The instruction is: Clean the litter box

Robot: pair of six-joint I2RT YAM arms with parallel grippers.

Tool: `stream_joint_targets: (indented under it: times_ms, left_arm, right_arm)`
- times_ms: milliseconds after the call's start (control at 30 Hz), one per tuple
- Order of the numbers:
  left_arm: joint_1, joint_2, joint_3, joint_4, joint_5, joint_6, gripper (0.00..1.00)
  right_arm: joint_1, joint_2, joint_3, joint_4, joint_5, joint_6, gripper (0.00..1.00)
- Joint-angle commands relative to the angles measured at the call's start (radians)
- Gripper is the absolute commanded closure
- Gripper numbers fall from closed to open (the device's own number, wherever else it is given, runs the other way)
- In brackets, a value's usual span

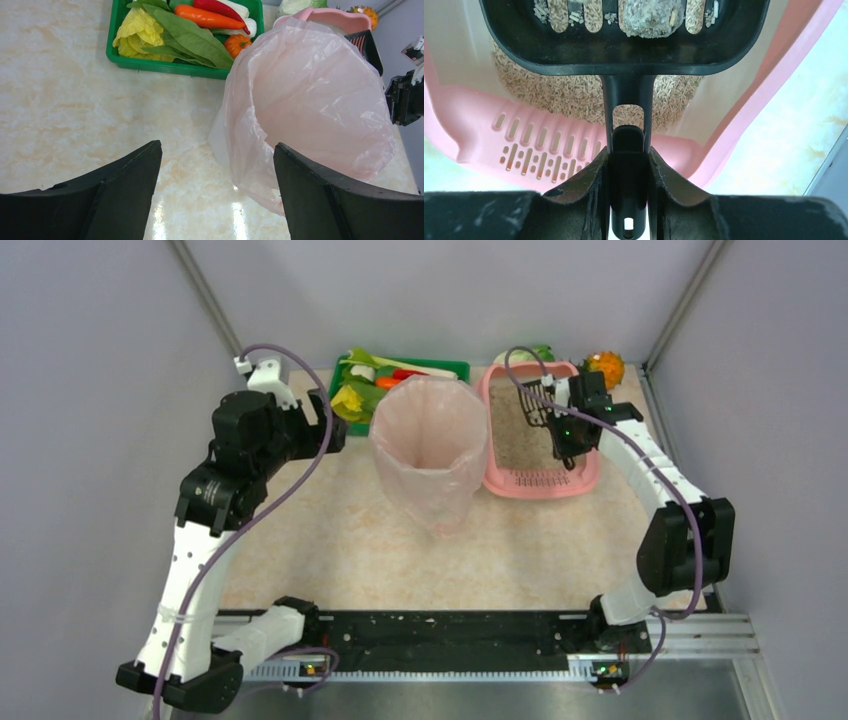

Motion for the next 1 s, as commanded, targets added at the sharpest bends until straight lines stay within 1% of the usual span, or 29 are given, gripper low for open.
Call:
stream_joint_targets:
  times_ms: [0,33,67,133,200,267,333,400,467,500,600,633,967]
  left_arm:
    - [-0.002,-0.045,-0.039,0.075,-0.022,0.028,0.13]
    - [-0.003,-0.053,-0.050,0.081,-0.028,0.030,0.13]
    - [-0.003,-0.057,-0.058,0.083,-0.035,0.031,0.12]
    - [-0.002,-0.066,-0.072,0.086,-0.038,0.033,0.13]
    - [-0.003,-0.073,-0.083,0.090,-0.038,0.038,0.12]
    - [-0.003,-0.077,-0.087,0.090,-0.042,0.044,0.12]
    - [-0.003,-0.083,-0.089,0.091,-0.045,0.049,0.12]
    - [-0.003,-0.089,-0.093,0.091,-0.047,0.053,0.12]
    - [-0.003,-0.097,-0.098,0.093,-0.048,0.053,0.12]
    - [-0.003,-0.099,-0.103,0.093,-0.046,0.052,0.12]
    - [-0.002,-0.109,-0.114,0.098,-0.041,0.047,0.13]
    - [-0.002,-0.111,-0.116,0.098,-0.040,0.047,0.12]
    - [-0.002,-0.123,-0.120,0.099,-0.032,0.044,0.13]
  right_arm:
    - [0.033,-0.043,0.034,-0.047,0.101,0.007,1.00]
    - [0.044,-0.042,0.033,-0.071,0.141,-0.003,1.00]
    - [0.040,-0.045,0.034,-0.079,0.099,-0.011,1.00]
    - [0.040,-0.059,0.026,-0.063,0.079,0.002,1.00]
    - [0.026,-0.077,0.034,-0.059,-0.036,-0.001,1.00]
    - [0.026,-0.087,0.040,-0.041,0.023,0.026,1.00]
    - [0.006,-0.080,0.052,-0.049,-0.061,0.009,1.00]
    - [0.007,-0.067,0.057,-0.063,0.037,0.030,1.00]
    - [0.002,-0.058,0.066,-0.094,-0.011,0.009,1.00]
    - [0.005,-0.069,0.061,-0.083,-0.018,0.013,1.00]
    - [0.018,-0.095,0.073,-0.096,0.088,0.008,1.00]
    - [0.019,-0.096,0.086,-0.111,0.103,-0.005,1.00]
    - [0.019,-0.143,0.224,-0.224,0.102,-0.026,1.00]
